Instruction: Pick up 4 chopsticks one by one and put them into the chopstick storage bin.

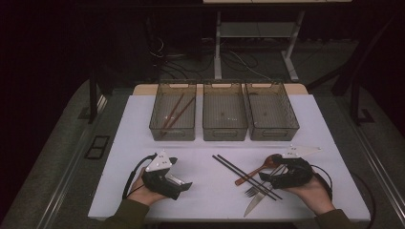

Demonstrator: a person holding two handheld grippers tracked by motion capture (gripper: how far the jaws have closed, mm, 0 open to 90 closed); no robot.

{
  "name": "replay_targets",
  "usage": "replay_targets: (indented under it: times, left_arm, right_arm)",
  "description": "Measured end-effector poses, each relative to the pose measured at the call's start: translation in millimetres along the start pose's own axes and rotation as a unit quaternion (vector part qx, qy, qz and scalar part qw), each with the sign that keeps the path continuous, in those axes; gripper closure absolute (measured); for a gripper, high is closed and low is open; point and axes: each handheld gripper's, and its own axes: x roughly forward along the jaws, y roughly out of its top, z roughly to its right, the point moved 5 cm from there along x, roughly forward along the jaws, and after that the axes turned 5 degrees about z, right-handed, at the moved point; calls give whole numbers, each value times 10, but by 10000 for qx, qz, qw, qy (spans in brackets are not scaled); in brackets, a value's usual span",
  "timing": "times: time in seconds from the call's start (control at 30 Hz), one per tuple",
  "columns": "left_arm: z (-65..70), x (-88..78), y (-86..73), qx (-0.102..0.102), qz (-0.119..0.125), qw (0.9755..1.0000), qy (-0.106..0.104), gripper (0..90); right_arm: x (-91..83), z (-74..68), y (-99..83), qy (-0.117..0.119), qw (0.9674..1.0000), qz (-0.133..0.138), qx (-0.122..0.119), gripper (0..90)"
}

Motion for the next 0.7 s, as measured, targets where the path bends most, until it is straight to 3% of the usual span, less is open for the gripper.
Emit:
replay_targets:
  times: [0.1, 0.17, 0.33, 0.7]
  left_arm:
    - [1, 8, -3, 5, -18, 10000, 2, 0]
    - [4, 12, -4, -4, -11, 10000, -1, 0]
    - [14, 14, -1, 7, -13, 10000, -25, 0]
    - [20, 21, -4, 9, -26, 10000, -46, 0]
  right_arm:
    - [63, -18, 38, -20, 10000, -56, -62, 179]
    - [104, -40, 59, 53, 9999, -99, -99, 273]
    - [190, -69, 98, 105, 9997, -163, -163, 334]
    - [459, -155, 154, 318, 9971, -585, -368, 535]
